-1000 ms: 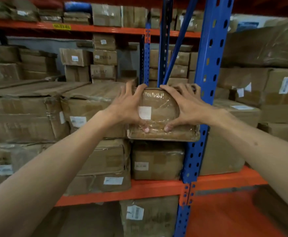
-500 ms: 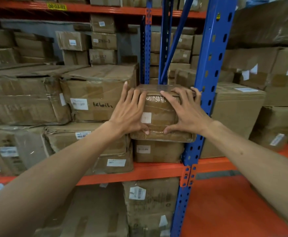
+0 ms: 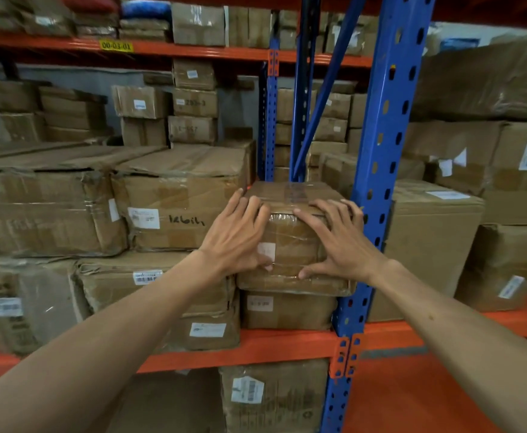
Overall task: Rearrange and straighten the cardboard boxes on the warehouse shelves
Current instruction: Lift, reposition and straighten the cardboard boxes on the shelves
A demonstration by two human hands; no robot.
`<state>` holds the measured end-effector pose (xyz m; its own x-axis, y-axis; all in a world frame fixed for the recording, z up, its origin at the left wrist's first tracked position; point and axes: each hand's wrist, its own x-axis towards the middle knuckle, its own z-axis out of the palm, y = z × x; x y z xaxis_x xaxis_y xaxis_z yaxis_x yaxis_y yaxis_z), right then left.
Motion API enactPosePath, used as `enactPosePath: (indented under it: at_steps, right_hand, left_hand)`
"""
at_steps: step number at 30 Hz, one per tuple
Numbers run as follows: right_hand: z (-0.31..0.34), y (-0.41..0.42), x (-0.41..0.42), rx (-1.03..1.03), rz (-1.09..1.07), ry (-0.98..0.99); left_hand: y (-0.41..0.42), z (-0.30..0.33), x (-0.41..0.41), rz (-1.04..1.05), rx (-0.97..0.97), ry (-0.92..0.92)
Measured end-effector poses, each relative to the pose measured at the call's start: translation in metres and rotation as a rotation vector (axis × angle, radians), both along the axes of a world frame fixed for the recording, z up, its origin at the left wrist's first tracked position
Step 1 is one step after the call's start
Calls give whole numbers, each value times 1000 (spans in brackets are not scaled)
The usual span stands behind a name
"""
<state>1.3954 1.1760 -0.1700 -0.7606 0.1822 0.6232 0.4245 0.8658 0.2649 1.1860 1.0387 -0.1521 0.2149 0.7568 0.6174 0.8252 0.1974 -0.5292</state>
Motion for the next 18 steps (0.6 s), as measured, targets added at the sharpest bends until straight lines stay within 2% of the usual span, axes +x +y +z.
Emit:
enactPosePath:
  at_steps: [4, 6, 8, 10, 13, 15, 18]
  right_hand:
    - [3, -3, 1, -38, -2, -28]
    - [3, -8, 2, -103, -3, 0]
    - [6, -13, -3, -208, -10, 138]
    - [11, -22, -19, -244, -122, 300]
    - [7, -32, -46, -170, -342, 424]
    - [-1, -31, -52, -109, -309, 557]
    - [-14, -13, -56, 23, -177, 778]
  left_hand:
    - [0, 12, -2, -21, -82, -13]
    - [1, 31, 0, -69, -124, -222]
    - [8, 58, 1, -120, -182, -499]
    - [25, 82, 1, -60, -284, -549]
    - [65, 93, 5, 109, -371, -578]
    - [89, 90, 9, 194, -414, -675]
    - [116, 80, 0, 187, -493, -837]
